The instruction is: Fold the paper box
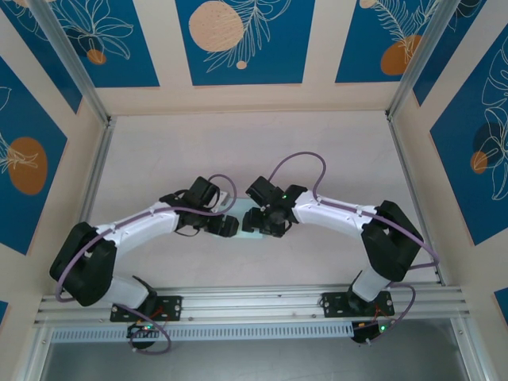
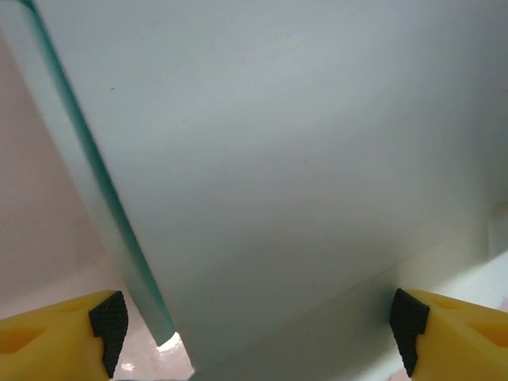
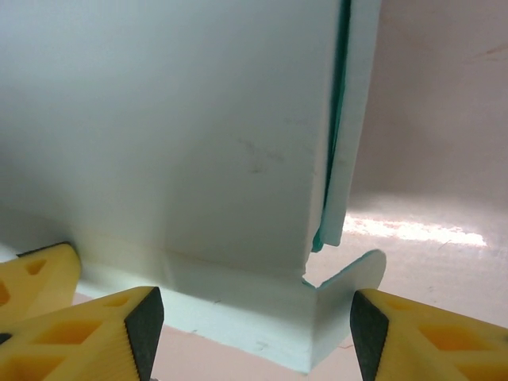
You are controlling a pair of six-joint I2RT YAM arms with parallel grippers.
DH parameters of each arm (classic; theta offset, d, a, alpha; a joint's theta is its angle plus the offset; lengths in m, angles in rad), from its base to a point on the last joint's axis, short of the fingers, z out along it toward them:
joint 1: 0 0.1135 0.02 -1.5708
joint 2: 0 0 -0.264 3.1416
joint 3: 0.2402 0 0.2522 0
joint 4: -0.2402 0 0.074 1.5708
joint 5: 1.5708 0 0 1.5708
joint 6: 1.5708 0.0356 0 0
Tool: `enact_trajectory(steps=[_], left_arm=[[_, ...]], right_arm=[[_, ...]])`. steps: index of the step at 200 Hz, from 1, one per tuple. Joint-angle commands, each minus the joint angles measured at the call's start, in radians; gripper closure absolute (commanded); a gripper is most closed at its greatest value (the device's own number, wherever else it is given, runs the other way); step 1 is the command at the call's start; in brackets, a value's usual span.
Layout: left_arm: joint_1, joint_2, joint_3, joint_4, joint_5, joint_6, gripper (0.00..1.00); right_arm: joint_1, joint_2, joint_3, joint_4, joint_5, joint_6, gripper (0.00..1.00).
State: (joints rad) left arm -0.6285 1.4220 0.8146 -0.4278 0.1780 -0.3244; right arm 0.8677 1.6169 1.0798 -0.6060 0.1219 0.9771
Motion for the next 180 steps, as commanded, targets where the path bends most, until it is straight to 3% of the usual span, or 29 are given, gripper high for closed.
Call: enact_trajectory(steps=[1, 48, 116, 180], left_arm=[[0.01, 0.019, 0.027, -0.04, 0.041, -0.025, 0.14], [0.01, 0.02, 0.045, -0.043, 0.027, -0.036, 0.13], [0.033, 0.031, 0.09, -0.014, -0.14, -0.12, 0.05], [0.048, 0.17, 0.173, -0.01, -0.163, -0.1, 0.14]], right_arm=[[-0.008, 0.021, -0.009, 0.011, -0.05, -0.012, 0.34], [-0.021, 0.038, -0.014, 0.03, -0.082, -0.028, 0.37], [-0.045, 0.027, 0.008, -0.002, -0.067, -0.093, 0.37], [-0.053, 0.068, 0.066, -0.054, -0.054, -0.174, 0.31]])
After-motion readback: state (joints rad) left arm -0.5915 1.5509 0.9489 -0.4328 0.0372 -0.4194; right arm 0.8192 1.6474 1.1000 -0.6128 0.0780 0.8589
